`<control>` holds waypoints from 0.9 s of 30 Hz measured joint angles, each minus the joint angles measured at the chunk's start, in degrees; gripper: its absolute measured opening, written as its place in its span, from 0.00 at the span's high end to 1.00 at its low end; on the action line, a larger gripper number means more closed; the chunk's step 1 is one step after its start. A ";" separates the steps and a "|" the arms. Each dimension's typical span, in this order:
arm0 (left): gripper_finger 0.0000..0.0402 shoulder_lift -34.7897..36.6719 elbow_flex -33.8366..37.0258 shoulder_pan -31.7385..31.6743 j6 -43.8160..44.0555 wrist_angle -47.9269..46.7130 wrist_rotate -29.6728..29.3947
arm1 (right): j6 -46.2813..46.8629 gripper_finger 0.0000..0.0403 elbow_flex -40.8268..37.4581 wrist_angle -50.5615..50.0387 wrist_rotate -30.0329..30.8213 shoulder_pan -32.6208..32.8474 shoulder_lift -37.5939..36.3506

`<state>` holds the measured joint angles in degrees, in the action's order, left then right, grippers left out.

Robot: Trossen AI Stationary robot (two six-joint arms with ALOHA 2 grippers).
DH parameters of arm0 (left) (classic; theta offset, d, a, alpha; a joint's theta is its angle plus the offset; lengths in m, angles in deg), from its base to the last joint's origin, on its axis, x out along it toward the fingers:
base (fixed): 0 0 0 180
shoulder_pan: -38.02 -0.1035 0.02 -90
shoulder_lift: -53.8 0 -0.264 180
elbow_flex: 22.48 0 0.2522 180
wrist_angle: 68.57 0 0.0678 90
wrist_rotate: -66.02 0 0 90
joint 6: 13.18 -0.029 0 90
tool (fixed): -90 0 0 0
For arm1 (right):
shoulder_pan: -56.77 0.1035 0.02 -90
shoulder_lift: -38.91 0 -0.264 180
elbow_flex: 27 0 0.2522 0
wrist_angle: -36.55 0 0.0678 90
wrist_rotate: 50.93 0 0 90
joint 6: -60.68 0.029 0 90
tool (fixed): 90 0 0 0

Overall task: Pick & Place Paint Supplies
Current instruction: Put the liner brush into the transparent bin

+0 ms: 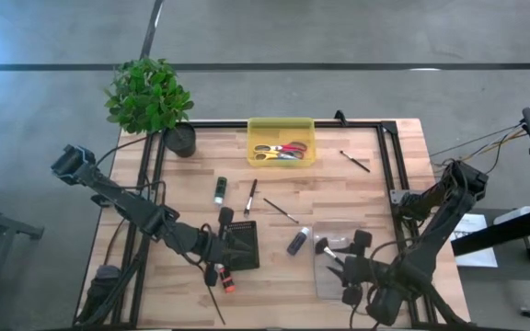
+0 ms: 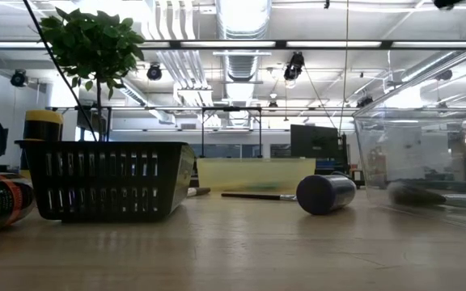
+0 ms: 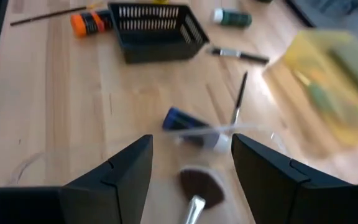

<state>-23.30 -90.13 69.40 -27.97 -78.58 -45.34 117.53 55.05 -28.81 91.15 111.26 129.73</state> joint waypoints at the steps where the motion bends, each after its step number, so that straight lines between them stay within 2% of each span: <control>1: 0.85 0.00 0.00 0.00 -1.09 -0.02 0.00 | -0.78 0.46 0.58 -0.01 0.58 -0.17 0.00; 5: 0.85 0.00 0.00 0.00 -1.24 -1.69 0.00 | -3.11 0.46 2.31 -0.01 2.57 -0.86 0.00; 9: 0.85 0.10 -0.37 0.13 6.04 -9.66 1.03 | -3.94 0.46 2.80 -0.03 3.51 -0.93 0.00; 14: 0.85 0.00 -0.20 0.22 18.43 -23.53 10.19 | -3.98 0.46 2.55 -0.01 3.49 -0.88 0.00; 19: 0.85 0.00 -0.20 2.04 29.93 -32.80 15.70 | -4.06 0.46 2.51 -0.01 3.48 -0.89 0.00; 23: 0.85 0.00 -0.13 4.90 31.72 -35.99 21.64 | -4.02 0.46 2.49 0.03 3.42 -0.71 0.00; 27: 0.85 0.00 0.11 8.64 31.79 -36.02 21.75 | -4.00 0.46 2.47 0.05 3.40 -0.65 0.00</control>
<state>-23.30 -90.02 78.04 3.82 -114.60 -23.60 113.54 57.52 -28.76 94.55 110.62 129.73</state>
